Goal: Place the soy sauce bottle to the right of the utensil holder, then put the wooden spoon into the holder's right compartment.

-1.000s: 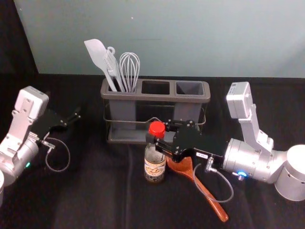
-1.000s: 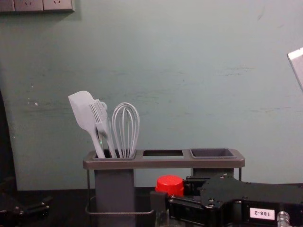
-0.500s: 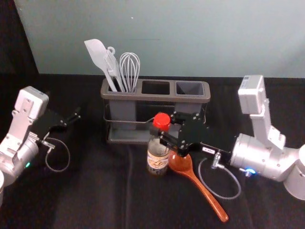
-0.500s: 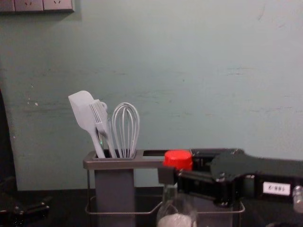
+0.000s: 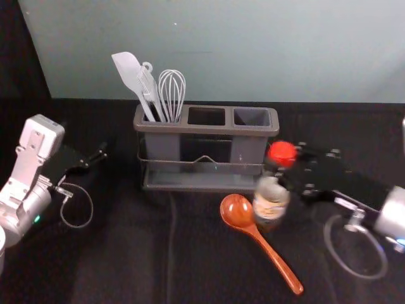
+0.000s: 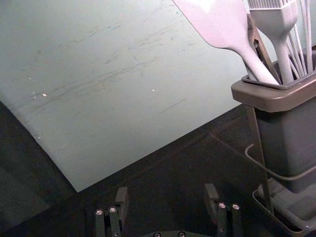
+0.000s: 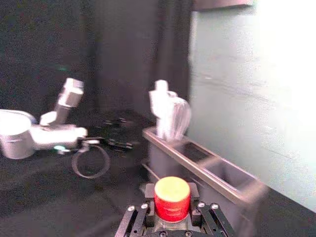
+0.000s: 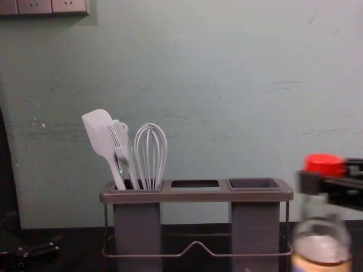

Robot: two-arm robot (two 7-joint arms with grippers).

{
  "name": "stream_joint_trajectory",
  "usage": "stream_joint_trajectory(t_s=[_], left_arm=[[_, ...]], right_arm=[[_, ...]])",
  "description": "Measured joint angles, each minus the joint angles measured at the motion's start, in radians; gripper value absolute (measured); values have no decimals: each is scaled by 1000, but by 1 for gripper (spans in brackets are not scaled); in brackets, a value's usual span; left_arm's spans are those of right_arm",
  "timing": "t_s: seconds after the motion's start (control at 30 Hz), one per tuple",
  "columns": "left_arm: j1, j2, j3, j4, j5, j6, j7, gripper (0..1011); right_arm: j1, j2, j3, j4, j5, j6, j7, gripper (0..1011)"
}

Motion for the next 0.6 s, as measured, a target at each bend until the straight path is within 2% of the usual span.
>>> stream_joint_trajectory(t_s=[0.03, 0.1, 0.13, 0.3, 0.4, 0.6], left_arm=[[0, 0, 0, 0, 0, 0, 0, 1005], [0, 0, 0, 0, 0, 0, 0, 1005], [0, 0, 0, 0, 0, 0, 0, 1005], [0, 0, 0, 0, 0, 0, 0, 1005], [0, 0, 0, 0, 0, 0, 0, 1005], [0, 0, 0, 0, 0, 0, 0, 1005]], right_arm=[[-44, 16, 40, -10, 10, -11, -16, 382], [-83, 28, 73, -15, 17, -22, -33, 382], [-115, 37, 106, -16, 22, -32, -47, 382], [-151, 33, 160, 18, 24, -58, -69, 382], [-130, 17, 167, 61, 17, -68, -70, 382], [-45, -28, 145, 155, -20, -78, -63, 383]])
